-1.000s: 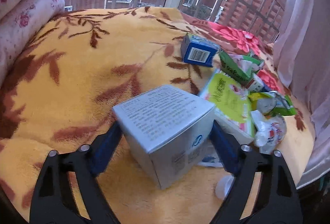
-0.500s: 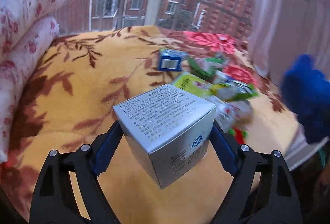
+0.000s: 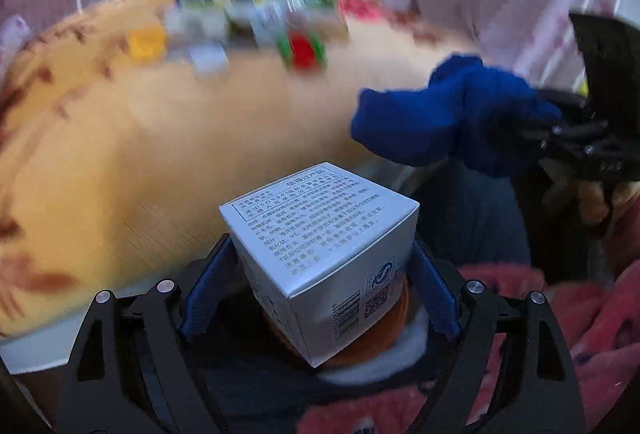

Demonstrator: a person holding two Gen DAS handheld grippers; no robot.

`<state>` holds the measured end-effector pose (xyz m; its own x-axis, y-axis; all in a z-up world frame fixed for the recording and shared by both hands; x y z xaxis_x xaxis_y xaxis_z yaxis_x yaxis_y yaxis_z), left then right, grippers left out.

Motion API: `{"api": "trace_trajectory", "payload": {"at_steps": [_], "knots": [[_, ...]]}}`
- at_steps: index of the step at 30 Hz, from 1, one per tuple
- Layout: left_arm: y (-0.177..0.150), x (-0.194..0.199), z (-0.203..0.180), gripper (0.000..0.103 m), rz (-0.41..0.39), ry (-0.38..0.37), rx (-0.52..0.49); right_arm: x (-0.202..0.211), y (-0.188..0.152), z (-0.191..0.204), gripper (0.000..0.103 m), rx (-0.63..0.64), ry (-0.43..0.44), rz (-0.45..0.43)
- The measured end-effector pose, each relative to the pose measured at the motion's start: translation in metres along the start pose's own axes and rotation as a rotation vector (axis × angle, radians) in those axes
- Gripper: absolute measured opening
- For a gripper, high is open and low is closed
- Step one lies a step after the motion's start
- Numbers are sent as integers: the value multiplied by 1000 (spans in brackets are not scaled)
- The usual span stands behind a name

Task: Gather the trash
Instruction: 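Carry the blue cloth and white box to the orange bucket and release both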

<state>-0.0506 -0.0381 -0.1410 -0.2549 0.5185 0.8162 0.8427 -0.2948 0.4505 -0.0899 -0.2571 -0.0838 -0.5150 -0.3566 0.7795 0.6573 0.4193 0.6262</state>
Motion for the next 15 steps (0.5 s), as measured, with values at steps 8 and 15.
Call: {"api": "trace_trajectory", "payload": {"at_steps": [8,15], "knots": [[-35,-100,10,82,264,13,98,-64,-58,7,45,-52,53,220],[-39,-145,27,84,387,67,185,-89,-80,0,64,-141,77,285]]}}
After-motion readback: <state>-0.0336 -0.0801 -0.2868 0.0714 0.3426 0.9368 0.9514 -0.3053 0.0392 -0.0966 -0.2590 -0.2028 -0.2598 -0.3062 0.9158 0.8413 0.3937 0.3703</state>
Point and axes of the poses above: each gripper's, at about its wrist camera, not at the fingertips, and x roughly against the way its jaws point, z to its left, y to its top, the point moved 3 cm from there along -x, roughly the way its jaws point, and after that the axes turned 14 degrees about x, right-handed, at the moved point
